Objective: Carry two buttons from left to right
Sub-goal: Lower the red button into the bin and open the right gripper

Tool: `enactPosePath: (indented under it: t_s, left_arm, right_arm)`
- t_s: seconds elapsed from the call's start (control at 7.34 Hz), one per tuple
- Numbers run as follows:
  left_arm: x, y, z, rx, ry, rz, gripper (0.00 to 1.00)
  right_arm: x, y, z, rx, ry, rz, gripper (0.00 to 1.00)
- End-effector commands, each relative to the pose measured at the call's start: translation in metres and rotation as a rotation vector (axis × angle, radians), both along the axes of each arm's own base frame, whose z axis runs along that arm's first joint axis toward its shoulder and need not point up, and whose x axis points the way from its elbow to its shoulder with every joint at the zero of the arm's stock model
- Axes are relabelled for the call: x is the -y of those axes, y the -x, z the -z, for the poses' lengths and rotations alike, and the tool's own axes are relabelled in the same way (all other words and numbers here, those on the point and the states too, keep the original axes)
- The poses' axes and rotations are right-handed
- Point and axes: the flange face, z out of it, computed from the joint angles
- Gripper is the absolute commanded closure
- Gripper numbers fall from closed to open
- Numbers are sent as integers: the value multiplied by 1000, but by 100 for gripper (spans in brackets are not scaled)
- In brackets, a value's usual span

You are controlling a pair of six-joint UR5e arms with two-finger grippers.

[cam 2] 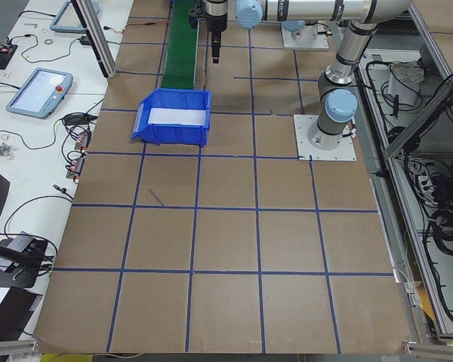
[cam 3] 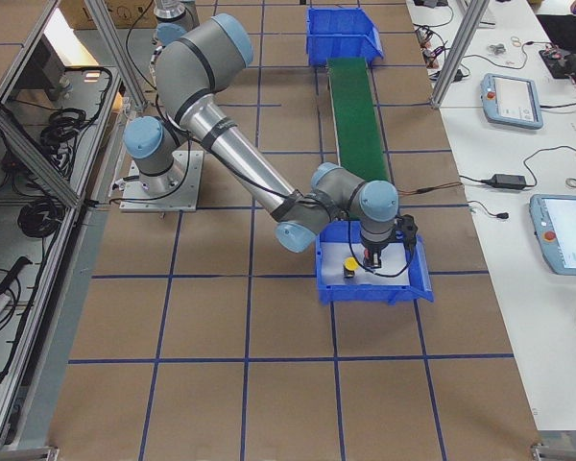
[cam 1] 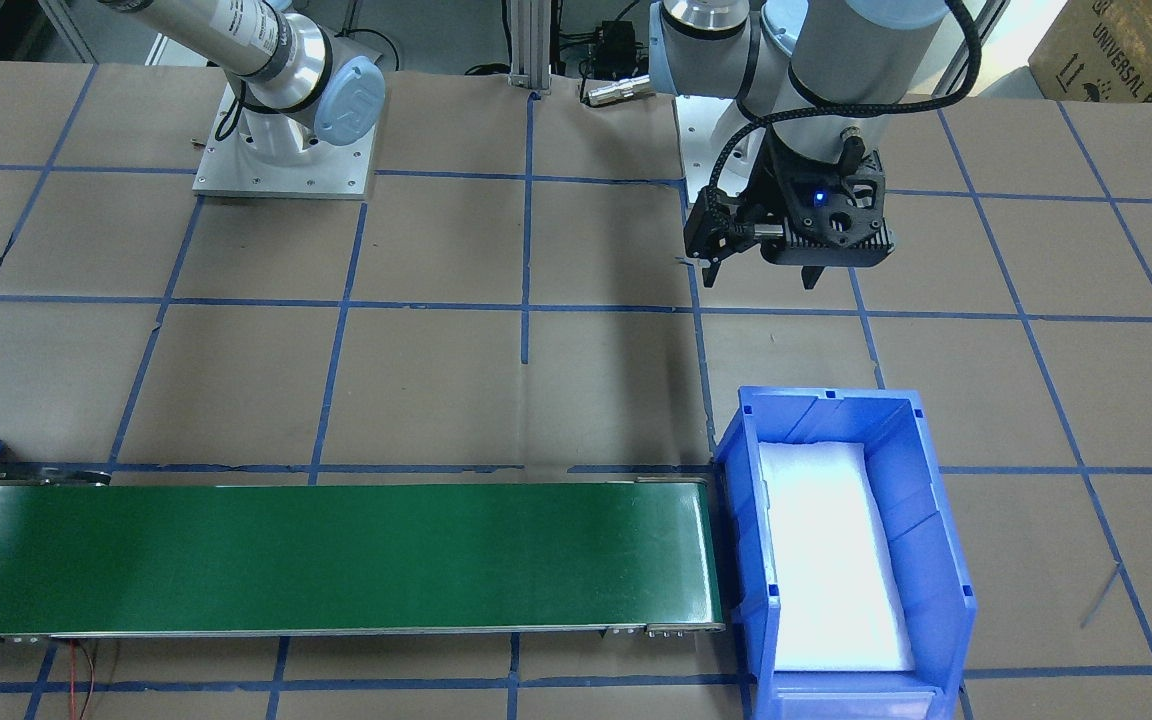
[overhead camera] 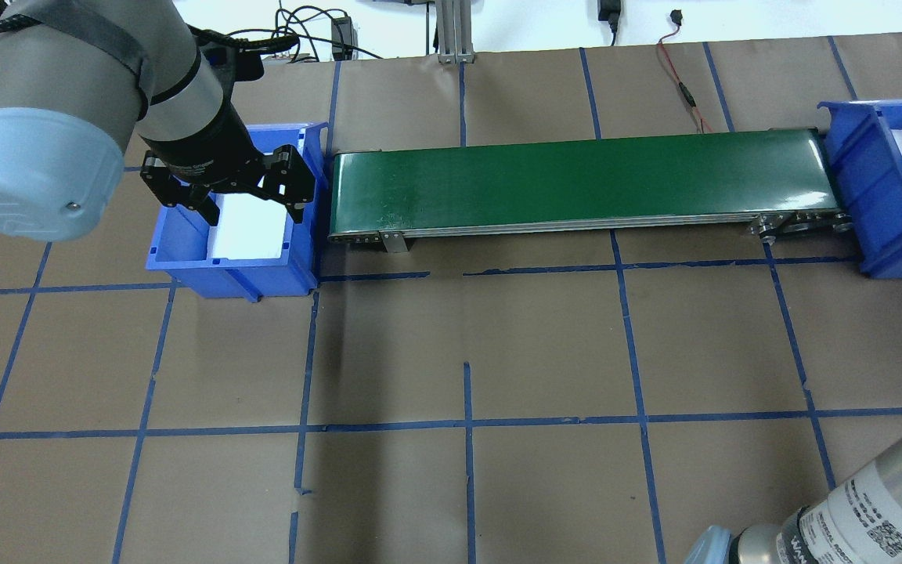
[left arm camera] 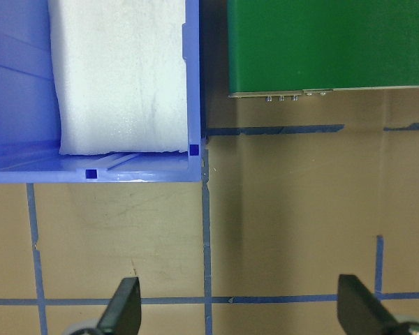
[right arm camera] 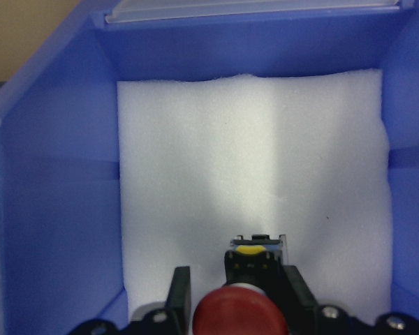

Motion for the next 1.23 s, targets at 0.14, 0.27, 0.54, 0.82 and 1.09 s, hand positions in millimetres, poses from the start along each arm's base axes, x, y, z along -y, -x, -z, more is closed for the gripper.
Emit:
enactPosePath:
  t_s: [0.14, 0.27, 0.54, 0.82, 1.09]
  left_arm:
    - [0, 0, -1, 0, 2, 0, 0]
    - [0, 0, -1, 0, 3, 0, 0]
    - [0, 0, -1, -2, 3, 0, 0]
    - [1, 0, -2, 0, 5, 0, 0]
    - [0, 0, -2, 0, 5, 2, 0]
  right_arm:
    - [-8, -5, -49, -32, 49, 67, 23]
    - [-21, -14, -83, -61, 69, 72, 22]
    - [-49, -53, -145, -105, 51, 57, 18]
    - [-90, -121, -210, -130, -61, 9, 7]
    - [-128, -187, -249, -143, -156, -17, 0]
